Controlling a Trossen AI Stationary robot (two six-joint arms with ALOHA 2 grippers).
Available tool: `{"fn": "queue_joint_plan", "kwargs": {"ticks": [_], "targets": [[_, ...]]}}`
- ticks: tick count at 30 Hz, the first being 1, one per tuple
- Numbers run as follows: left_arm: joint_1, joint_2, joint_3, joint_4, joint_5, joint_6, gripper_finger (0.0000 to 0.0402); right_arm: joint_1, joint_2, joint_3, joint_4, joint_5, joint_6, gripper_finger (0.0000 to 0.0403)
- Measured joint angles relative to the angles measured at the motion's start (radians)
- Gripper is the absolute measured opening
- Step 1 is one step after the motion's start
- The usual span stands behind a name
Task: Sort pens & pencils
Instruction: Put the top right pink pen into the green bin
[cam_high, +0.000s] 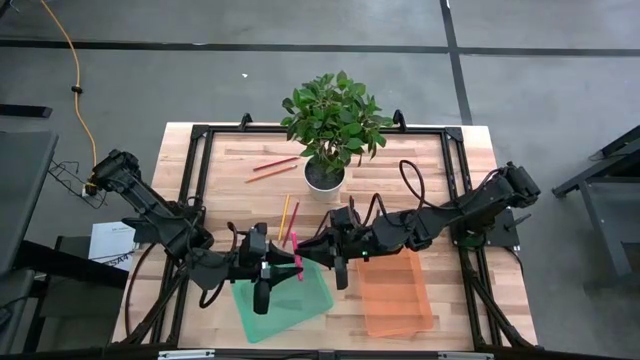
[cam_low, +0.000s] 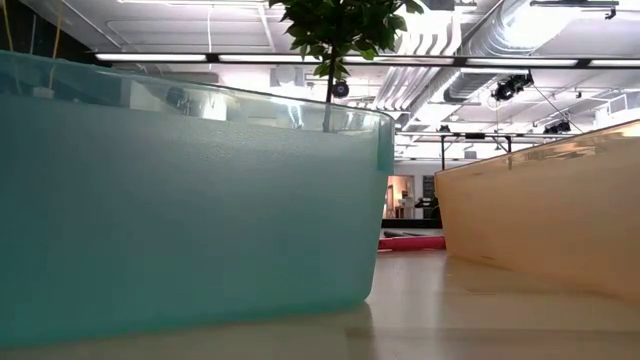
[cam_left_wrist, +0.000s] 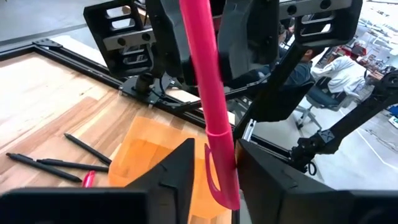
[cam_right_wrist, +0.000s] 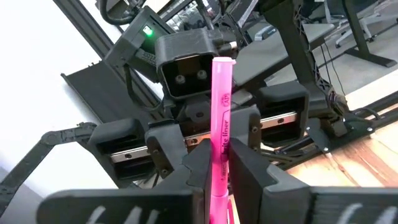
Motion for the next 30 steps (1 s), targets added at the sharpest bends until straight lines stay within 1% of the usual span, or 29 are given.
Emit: {"fn": "queue_joint_plan", "kwargs": {"ticks": [4,6,10,15,18,22,25,30], "targets": [[0.000,0.000,0.000,0.000,-0.001,0.014,0.0052,0.000,0.000,0.000,0.003,-0.005,-0.004,0.0032],[0.000,0.000,0.000,0.000,-0.002,0.015,0.0038,0.000,0.000,0.000,0.003,-0.003,-0.004,0.0032],[0.000,0.000,0.000,0.000,-0.004,0.018,0.0038,0.000,0.000,0.000,0.004,-0.006,-0.007,0.0032],[0.000,-0.007,0.000,0.000,0.000,0.046,0.0061,0.000,0.000,0.000,0.018,-0.001,-0.026,0.0032],[0.000,-0.013,0.000,-0.003,-0.004,0.055,0.0054,0.000,0.000,0.000,0.022,0.000,-0.044,0.0034],[0.000,-0.016,0.000,-0.001,-0.012,0.064,0.0036,0.000,0.000,0.000,0.038,0.000,-0.059,0.0059],[0.000,-0.016,0.000,-0.001,-0.012,0.064,0.0036,0.000,0.000,0.000,0.039,0.002,-0.064,0.0085],[0.000,-0.016,0.000,-0.001,-0.008,0.076,0.0051,-0.001,-0.001,0.000,0.039,0.003,-0.068,0.0117]]}}
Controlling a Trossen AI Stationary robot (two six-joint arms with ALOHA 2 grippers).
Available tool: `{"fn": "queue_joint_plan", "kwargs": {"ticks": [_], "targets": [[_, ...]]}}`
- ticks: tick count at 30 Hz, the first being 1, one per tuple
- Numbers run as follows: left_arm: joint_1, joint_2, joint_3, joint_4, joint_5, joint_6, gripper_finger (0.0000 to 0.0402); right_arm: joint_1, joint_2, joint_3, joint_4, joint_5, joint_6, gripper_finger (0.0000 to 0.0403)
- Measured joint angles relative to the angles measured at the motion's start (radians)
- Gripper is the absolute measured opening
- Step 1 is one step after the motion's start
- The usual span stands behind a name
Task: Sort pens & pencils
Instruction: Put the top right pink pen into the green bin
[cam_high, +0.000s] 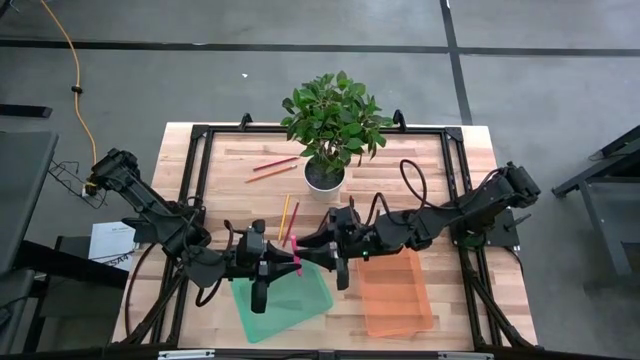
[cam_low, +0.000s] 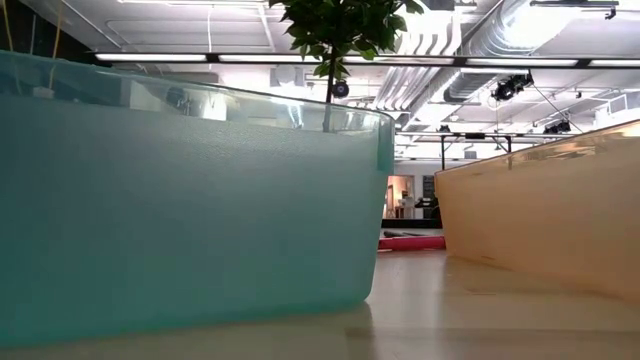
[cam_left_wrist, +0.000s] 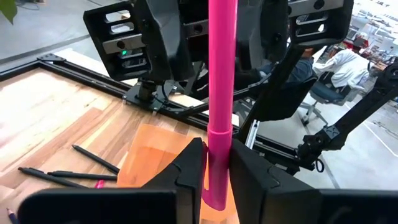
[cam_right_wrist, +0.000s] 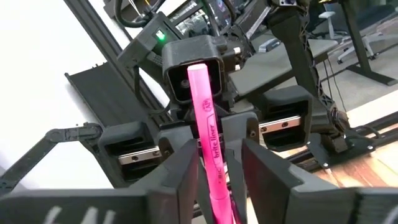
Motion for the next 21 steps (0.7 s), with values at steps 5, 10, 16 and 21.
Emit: {"fn": "queue_joint_plan", "kwargs": {"ticks": [5,10,16,21], "targets": [[-0.001,0.000,0.000,-0.001,0.000,0.003,0.0042,-0.007,-0.014,0.000,-0.014,0.000,-0.011,0.0133],[-0.002,-0.016,0.000,-0.027,0.019,0.010,0.0043,-0.022,-0.057,0.000,-0.082,0.005,-0.038,0.0136],[-0.003,-0.063,0.000,-0.205,0.116,-0.053,0.0045,-0.025,-0.135,0.000,-0.217,0.068,-0.080,0.0136],[-0.002,-0.073,0.000,-0.403,0.250,-0.132,0.0043,-0.025,-0.199,0.000,-0.359,0.140,-0.086,0.0136]]}}
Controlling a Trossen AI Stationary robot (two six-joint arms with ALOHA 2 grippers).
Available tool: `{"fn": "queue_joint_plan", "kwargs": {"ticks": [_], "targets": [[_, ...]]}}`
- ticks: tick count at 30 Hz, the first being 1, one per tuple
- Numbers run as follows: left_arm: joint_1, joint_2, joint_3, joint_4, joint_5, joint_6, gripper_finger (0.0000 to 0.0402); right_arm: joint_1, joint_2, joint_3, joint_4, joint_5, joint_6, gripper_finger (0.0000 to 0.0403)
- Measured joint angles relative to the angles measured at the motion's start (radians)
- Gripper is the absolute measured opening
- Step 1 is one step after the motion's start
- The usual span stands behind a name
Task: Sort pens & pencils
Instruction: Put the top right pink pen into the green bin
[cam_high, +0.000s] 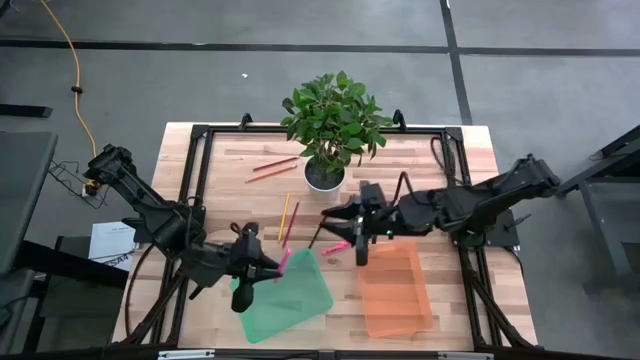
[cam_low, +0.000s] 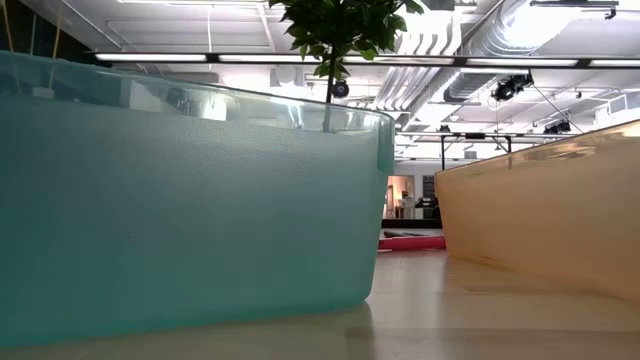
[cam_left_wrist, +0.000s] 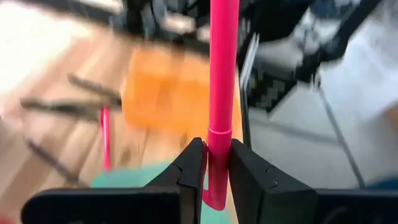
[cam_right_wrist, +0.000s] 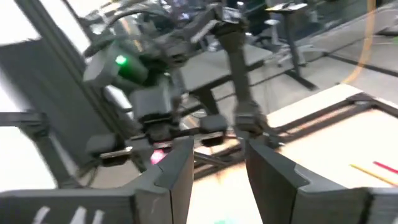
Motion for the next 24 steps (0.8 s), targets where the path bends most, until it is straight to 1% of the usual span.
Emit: {"fn": "queue_joint_plan", "kwargs": {"ticks": [3,6,11,18,24], "targets": [[0.000,0.004,0.000,-0.080,0.067,-0.029,0.0045,0.000,-0.032,0.000,-0.078,0.046,0.000,0.0136],[0.000,0.021,0.000,-0.143,0.107,-0.050,0.0045,0.000,-0.059,0.000,-0.148,0.093,0.003,0.0136],[0.000,0.074,0.000,-0.186,0.181,-0.053,0.0045,0.000,-0.093,0.000,-0.244,0.154,0.031,0.0136],[0.000,0.219,-0.001,-0.190,0.304,-0.038,0.0046,0.000,-0.098,0.000,-0.290,0.173,0.060,0.0136],[0.013,0.264,-0.001,-0.174,0.336,-0.025,0.0046,0.002,-0.099,0.000,-0.304,0.173,0.081,0.0136]]}}
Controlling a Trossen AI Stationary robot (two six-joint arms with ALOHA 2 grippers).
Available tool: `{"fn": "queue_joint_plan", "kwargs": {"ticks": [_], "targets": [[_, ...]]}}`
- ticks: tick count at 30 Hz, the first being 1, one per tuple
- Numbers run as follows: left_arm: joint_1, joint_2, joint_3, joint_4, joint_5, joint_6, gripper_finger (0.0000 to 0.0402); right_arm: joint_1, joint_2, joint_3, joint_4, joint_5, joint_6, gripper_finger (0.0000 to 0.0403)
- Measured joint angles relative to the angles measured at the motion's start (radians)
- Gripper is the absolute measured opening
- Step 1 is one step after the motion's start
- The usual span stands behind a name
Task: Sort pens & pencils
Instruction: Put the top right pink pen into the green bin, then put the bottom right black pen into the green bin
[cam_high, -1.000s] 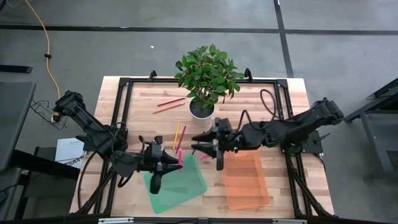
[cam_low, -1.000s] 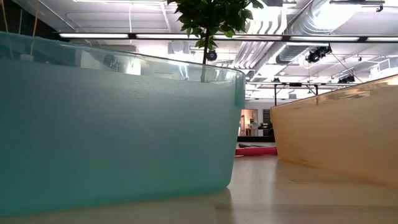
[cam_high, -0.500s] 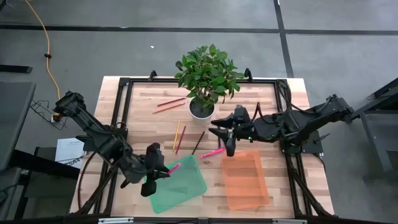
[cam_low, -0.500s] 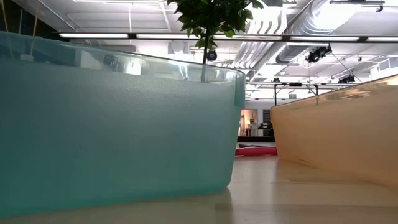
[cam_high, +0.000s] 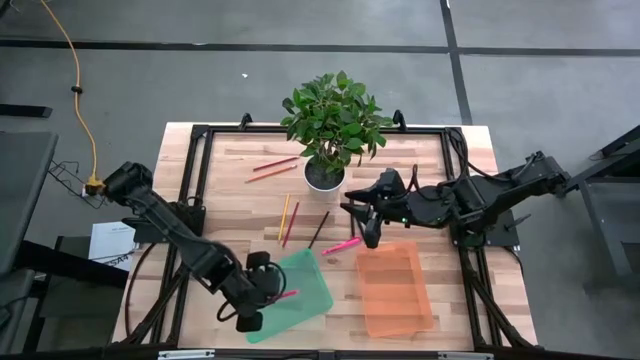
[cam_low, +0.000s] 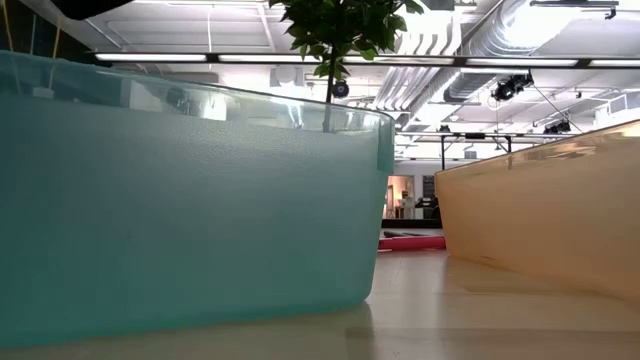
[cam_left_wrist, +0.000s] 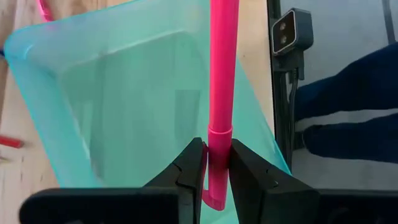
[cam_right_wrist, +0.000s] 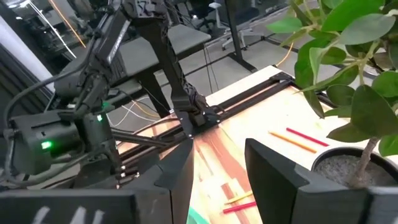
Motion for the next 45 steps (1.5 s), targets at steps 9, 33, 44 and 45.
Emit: {"fn": "queue_joint_plan", "kwargs": {"ticks": [9,33,44,45], "targets": [[0.062,-0.005,0.000,-0.077,0.010,0.026,0.0068,0.012,0.000,0.000,-0.004,-0.004,0.004,0.0136],[0.099,-0.178,0.000,0.103,-0.200,0.111,0.0097,0.028,0.001,0.000,-0.188,0.037,0.062,0.0136],[0.119,-0.517,0.002,0.129,-0.512,0.265,0.0097,0.025,-0.079,-0.215,-0.280,0.073,0.318,0.0136],[0.119,-0.535,0.002,0.129,-0.524,0.275,0.0097,0.025,-0.102,-0.263,-0.253,0.074,0.343,0.0136]]}}
